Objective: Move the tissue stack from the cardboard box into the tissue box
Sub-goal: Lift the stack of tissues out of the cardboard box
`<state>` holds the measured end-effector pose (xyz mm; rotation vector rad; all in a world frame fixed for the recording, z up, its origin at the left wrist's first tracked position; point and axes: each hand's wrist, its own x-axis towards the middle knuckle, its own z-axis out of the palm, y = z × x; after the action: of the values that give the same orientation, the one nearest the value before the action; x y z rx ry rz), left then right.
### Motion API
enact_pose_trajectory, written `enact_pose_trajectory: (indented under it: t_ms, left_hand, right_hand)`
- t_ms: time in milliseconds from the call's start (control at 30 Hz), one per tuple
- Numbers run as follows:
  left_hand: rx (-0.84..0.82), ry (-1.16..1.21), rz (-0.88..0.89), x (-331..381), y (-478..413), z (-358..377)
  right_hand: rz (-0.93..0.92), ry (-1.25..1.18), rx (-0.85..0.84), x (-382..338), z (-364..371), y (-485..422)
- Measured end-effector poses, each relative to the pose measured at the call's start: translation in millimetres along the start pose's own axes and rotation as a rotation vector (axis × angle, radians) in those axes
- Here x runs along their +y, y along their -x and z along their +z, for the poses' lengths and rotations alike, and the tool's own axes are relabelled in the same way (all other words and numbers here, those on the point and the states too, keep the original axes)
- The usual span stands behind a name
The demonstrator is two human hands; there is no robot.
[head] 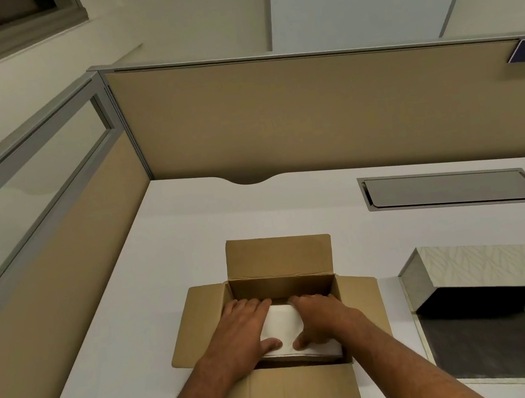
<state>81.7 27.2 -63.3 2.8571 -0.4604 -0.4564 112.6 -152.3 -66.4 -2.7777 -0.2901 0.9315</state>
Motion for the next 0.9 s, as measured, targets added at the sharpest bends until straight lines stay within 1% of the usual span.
enact_pose_trajectory:
  t_ms: [100, 300, 500, 667, 767, 900]
  left_hand:
    - [0.021, 0.007, 0.014, -3.3, 0.4, 4.0]
    - [0.023, 0.001, 0.034, -4.6, -1.5, 5.1]
    - [0.073, 0.090, 0.018, -7.7, -0.2, 9.1]
    - [0.088, 0.122, 0.003, -8.7, 0.2, 9.0]
    - [0.079, 0.130, 0.002, -8.9, 0.4, 8.4]
    - [0.078, 0.114, 0.008, -8.2, 0.7, 8.0]
  right_hand:
    - [0.030, -0.054, -0.062, 0.1, -3.4, -7.2]
    - [0.082, -0.063, -0.130, 2.8, -6.2, -18.7]
    - [0.130, -0.103, -0.251, 2.8, -13.1, -29.6]
    - [0.139, -0.119, -0.313, 1.0, -17.7, -33.5]
    - [0.133, -0.133, -0.329, 1.6, -18.7, -34.3]
    - [0.100, -0.146, -0.291, 5.7, -15.9, -32.0]
